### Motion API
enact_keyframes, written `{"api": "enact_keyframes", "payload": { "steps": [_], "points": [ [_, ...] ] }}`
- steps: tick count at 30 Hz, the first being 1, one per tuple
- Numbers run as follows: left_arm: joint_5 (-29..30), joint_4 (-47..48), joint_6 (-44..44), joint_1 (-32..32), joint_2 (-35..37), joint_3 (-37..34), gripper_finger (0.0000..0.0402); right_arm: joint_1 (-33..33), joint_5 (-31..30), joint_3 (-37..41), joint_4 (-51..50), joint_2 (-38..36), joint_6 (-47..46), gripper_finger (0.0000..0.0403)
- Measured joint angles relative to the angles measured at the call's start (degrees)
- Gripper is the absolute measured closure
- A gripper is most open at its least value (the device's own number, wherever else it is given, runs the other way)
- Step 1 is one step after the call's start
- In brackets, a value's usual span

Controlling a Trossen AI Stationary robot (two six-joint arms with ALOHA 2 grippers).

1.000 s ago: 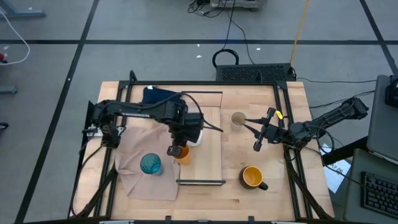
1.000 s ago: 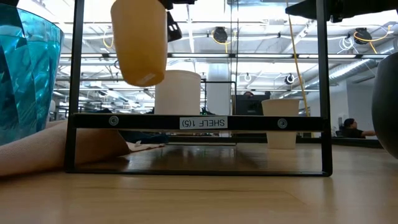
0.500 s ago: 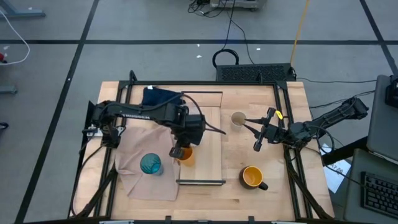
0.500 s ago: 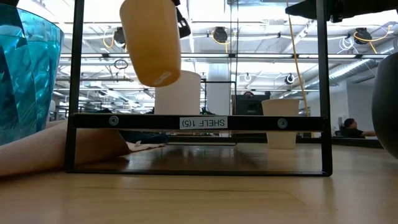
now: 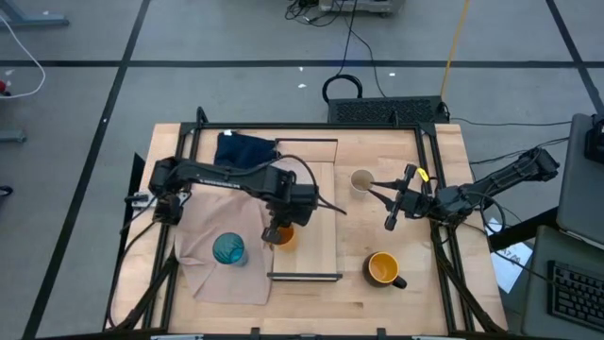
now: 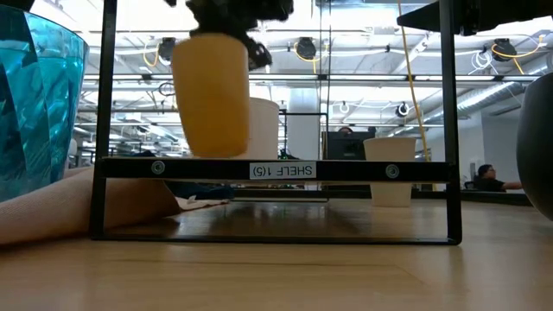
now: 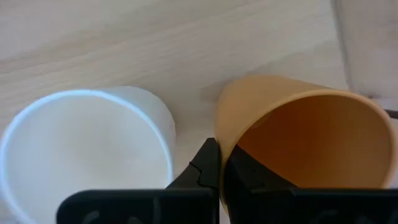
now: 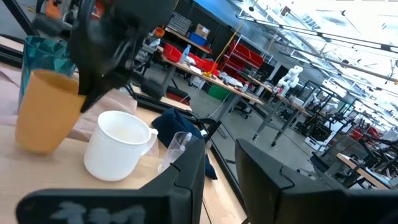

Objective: Stack small to large cups/mugs on shelf
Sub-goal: Put the yellow cup on the shelf

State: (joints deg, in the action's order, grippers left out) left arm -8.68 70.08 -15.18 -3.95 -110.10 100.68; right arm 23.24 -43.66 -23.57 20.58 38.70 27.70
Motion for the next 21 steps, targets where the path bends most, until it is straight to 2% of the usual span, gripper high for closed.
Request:
{"api": "enact_keyframes", "payload": {
  "steps": [21],
  "points": [
    [-0.5, -2.7, 0.3, -0.6, -0.9, 0.0, 0.0401, 0.0, 0.0, 0.0, 0.0, 0.0, 0.0, 0.0321]
  ]
}}
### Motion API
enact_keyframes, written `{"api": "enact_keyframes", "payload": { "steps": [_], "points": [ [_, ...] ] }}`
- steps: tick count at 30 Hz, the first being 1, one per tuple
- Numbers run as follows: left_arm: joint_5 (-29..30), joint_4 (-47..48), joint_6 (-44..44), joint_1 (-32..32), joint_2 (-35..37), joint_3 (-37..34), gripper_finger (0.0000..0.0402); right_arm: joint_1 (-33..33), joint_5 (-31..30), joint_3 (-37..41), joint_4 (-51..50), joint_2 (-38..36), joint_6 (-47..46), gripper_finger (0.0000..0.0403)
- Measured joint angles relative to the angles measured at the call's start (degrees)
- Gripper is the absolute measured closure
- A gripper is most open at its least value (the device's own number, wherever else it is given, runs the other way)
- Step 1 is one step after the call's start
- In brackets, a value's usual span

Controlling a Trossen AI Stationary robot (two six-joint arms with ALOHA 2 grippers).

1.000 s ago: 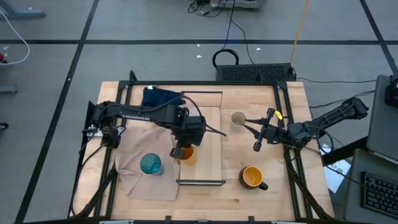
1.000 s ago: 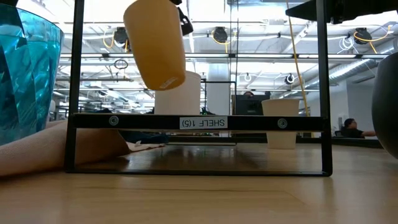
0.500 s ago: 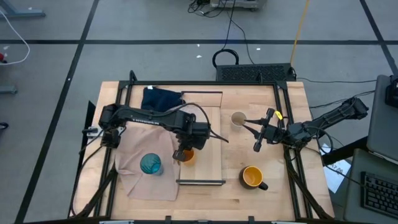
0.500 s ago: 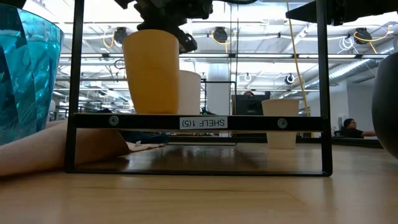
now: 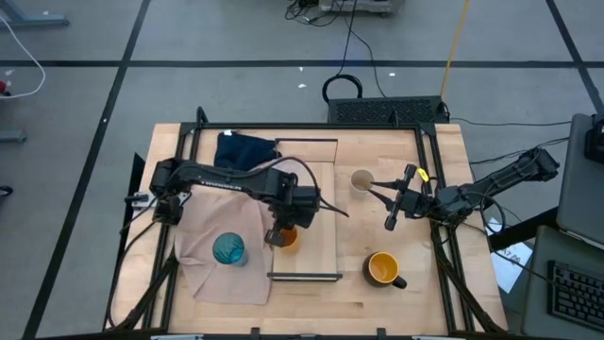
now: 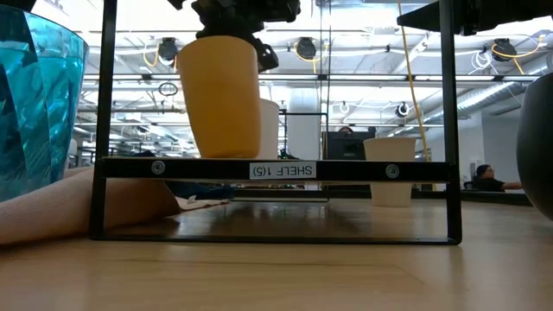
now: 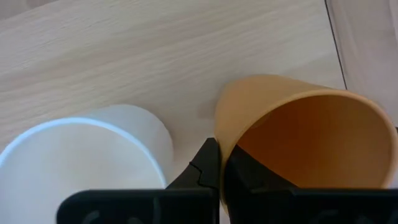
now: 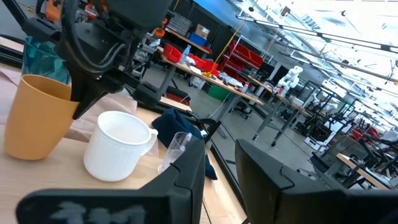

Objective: Stack small to large cups/mugs on shelf
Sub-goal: Put the yellow cup on the shelf

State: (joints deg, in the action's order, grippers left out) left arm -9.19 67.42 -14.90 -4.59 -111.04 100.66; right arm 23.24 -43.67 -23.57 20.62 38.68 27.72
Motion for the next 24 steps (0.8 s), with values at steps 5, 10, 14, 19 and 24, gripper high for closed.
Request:
{"api": "enact_keyframes", "payload": {
  "steps": [5, 10, 14, 19, 24],
  "points": [
    [-0.3, -0.2, 0.0, 0.0, -0.2, 0.0, 0.04, 0.0, 0.0, 0.0, 0.0, 0.0, 0.1, 0.0321],
    [-0.3, -0.3, 0.3, 0.0, -0.5, 0.0, 0.0391, 0.0, 0.0, 0.0, 0.0, 0.0, 0.1, 0.0321],
    [0.4, -0.3, 1.3, 0.2, -0.5, 0.0, 0.0386, 0.0, 0.0, 0.0, 0.0, 0.0, 0.1, 0.0321],
    [0.2, -0.2, 1.5, 0.3, -0.4, 0.0, 0.0388, 0.0, 0.0, 0.0, 0.0, 0.0, 0.1, 0.0321],
    [0.2, -0.3, 2.4, 0.4, -0.4, 0.0, 0.0376, 0.0, 0.0, 0.0, 0.0, 0.0, 0.2, 0.0321]
  ]
}}
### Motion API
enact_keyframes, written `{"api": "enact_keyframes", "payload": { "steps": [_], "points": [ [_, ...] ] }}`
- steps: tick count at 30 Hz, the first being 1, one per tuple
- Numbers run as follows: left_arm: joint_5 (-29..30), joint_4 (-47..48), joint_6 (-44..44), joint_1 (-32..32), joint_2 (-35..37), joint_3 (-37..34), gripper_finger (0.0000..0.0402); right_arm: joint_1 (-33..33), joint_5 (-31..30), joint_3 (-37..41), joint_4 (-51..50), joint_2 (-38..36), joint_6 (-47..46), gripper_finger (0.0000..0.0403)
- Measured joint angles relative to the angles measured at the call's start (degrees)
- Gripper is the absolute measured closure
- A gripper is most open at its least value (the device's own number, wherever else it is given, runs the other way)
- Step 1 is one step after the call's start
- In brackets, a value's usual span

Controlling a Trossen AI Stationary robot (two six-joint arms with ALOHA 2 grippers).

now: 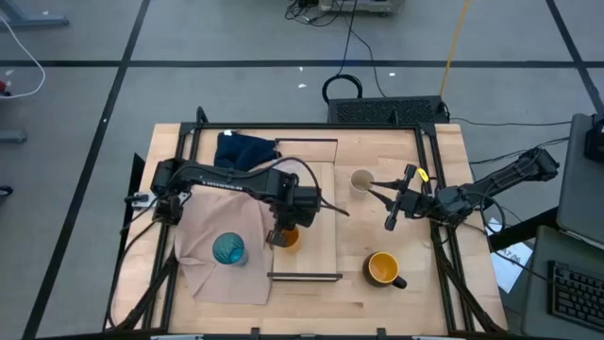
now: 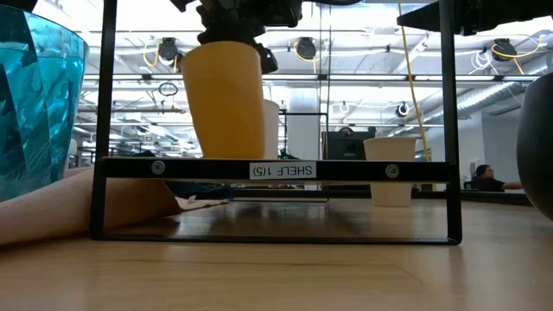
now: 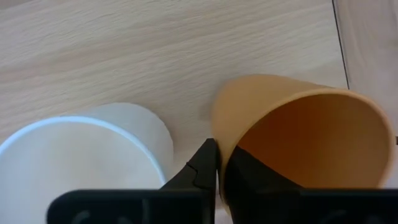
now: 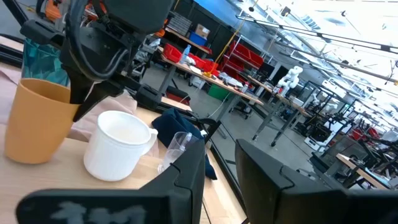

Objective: Stack small to large cups/mugs on shelf
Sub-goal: Put the yellow cup on the shelf, then put the brown cup on the shelf

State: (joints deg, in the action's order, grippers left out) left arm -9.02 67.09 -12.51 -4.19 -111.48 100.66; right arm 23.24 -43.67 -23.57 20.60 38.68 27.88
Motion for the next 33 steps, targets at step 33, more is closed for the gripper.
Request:
{"api": "enact_keyframes", "payload": {
  "steps": [33],
  "points": [
    [-2.5, 0.3, 0.7, 0.7, 1.4, 0.1, 0.032, 0.0, 0.0, 0.0, -0.3, 0.0, -0.2, 0.0321]
  ]
}}
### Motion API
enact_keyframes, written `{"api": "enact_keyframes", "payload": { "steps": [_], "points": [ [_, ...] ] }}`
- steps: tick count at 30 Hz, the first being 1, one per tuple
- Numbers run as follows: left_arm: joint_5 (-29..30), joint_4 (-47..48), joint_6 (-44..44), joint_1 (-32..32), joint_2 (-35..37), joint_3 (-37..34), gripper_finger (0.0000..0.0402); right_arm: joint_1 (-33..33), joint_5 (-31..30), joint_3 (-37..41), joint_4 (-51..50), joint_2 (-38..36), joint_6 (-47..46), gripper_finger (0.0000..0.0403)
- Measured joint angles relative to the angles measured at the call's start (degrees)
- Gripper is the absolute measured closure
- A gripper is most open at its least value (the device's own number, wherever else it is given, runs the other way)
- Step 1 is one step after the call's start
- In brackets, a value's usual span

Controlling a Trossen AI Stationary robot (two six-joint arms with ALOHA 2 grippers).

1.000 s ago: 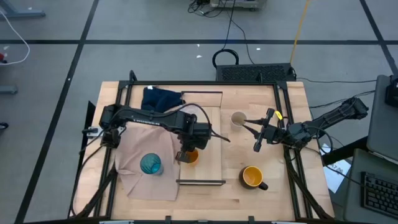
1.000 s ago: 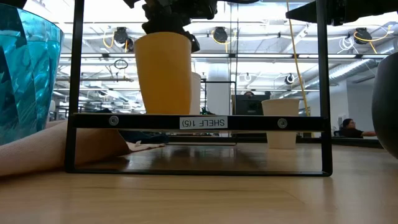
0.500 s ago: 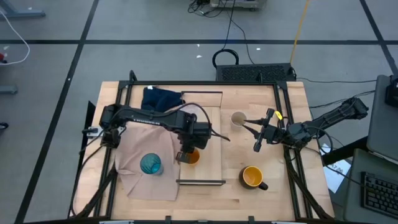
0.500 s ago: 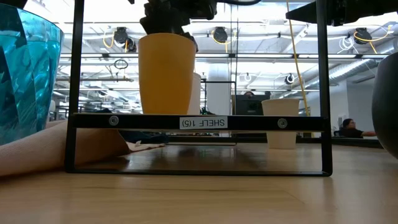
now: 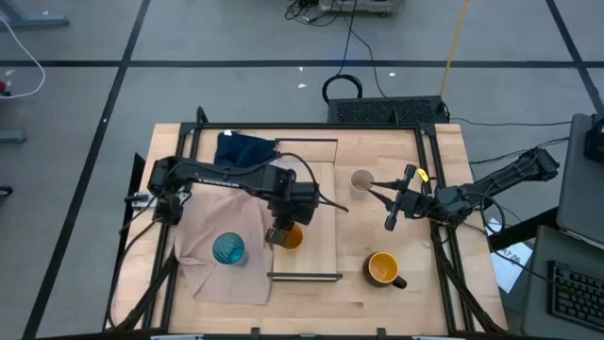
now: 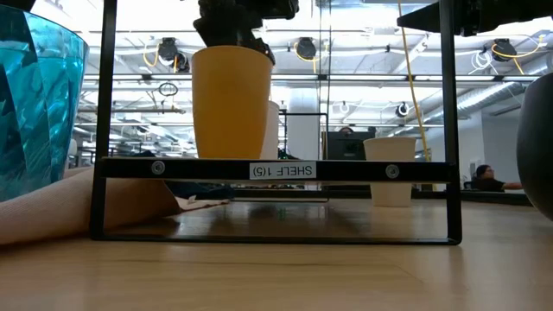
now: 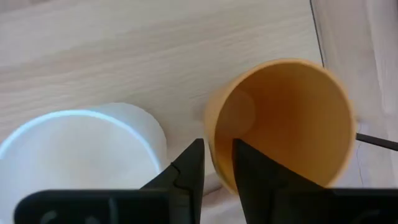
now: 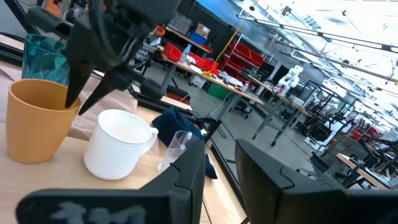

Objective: Stack small to large cups/mugs on shelf
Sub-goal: Put the brown cup on the shelf

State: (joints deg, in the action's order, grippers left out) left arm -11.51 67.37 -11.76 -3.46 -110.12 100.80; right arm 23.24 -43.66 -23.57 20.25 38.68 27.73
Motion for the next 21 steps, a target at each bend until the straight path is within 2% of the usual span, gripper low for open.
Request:
{"api": "enact_keyframes", "payload": {
  "steps": [10, 17, 21],
  "points": [
    [0.6, 1.9, 0.2, 0.7, 7.7, 0.0, 0.032, 0.0, 0.0, 0.0, 0.2, 0.0, 0.0, 0.0321],
    [10.1, 2.9, 4.1, 0.7, 21.7, 0.0, 0.032, 0.0, 0.0, 0.0, 1.6, -0.1, 0.2, 0.0321],
    [14.4, 3.2, 6.1, -2.5, 31.4, 0.0, 0.032, 0.1, 0.0, 0.0, 1.8, -0.1, 0.1, 0.0321]
  ]
}}
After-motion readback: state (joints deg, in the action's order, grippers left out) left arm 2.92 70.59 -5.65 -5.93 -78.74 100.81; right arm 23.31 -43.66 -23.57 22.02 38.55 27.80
